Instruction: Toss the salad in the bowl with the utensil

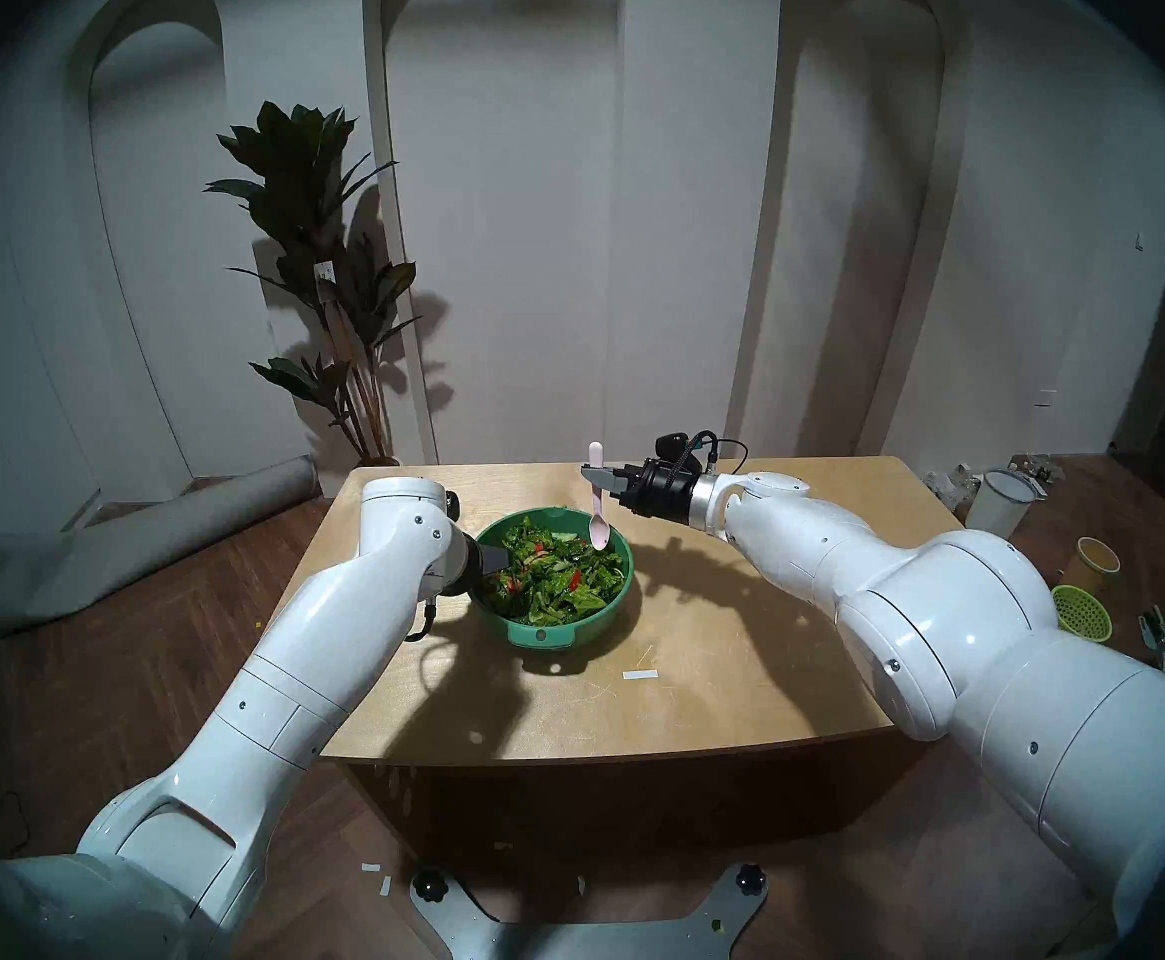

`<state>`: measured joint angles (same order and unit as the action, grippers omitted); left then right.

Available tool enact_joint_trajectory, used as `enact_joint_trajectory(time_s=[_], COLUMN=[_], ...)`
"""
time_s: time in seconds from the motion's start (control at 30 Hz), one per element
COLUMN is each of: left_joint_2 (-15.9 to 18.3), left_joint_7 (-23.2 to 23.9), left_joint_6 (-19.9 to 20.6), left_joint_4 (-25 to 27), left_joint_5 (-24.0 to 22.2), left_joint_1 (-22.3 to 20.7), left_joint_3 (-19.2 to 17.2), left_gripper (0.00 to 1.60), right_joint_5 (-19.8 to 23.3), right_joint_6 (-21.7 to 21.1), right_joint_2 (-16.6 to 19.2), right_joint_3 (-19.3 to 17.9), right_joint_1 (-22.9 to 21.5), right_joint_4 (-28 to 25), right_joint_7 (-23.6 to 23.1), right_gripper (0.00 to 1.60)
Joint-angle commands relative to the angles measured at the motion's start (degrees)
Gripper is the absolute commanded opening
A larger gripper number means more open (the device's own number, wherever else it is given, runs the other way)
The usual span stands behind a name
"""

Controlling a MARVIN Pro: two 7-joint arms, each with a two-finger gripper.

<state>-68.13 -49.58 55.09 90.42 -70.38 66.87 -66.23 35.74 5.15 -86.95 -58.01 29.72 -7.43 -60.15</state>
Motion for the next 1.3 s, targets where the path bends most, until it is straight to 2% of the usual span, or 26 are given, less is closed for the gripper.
enact_joint_trajectory(time_s=[0.0,0.13,0.33,0.57,0.83,1.03,1.27], left_joint_2=[0.2,0.1,-0.1,-0.3,-0.7,-0.6,-0.4], left_joint_7=[-2.2,-2.6,-3.2,-3.8,-5.6,-6.1,-6.0], left_joint_6=[-0.1,-0.1,-0.1,-0.1,-0.1,-0.1,-0.1], left_joint_4=[0.6,0.6,0.7,0.7,0.8,0.8,0.8], left_joint_5=[0.3,0.3,0.2,0.1,-0.7,-1.4,-1.7], left_joint_1=[-0.8,-0.8,-0.9,-0.9,-0.9,-1.0,-1.0], left_joint_3=[-0.1,-0.1,-0.2,-0.4,-0.5,-0.4,-0.4], left_gripper=[0.0,0.0,0.0,0.0,0.0,0.0,0.0], right_joint_5=[-1.2,-1.0,1.6,4.8,6.1,6.1,5.4], right_joint_6=[1.5,0.0,-7.1,-14.7,-23.1,-23.9,-20.4], right_joint_2=[-2.4,-3.7,-5.7,-7.1,-6.5,-5.0,-2.7], right_joint_3=[1.2,1.0,-1.8,-4.9,-6.7,-7.1,-7.1], right_joint_1=[0.9,1.8,1.5,0.4,-0.8,-1.0,-0.9], right_joint_4=[-0.2,0.3,1.4,1.7,1.4,0.9,-0.1], right_joint_7=[1.7,1.8,1.6,-3.0,-7.8,-8.3,-9.3], right_gripper=[0.0,0.0,0.0,0.0,0.0,0.0,0.0])
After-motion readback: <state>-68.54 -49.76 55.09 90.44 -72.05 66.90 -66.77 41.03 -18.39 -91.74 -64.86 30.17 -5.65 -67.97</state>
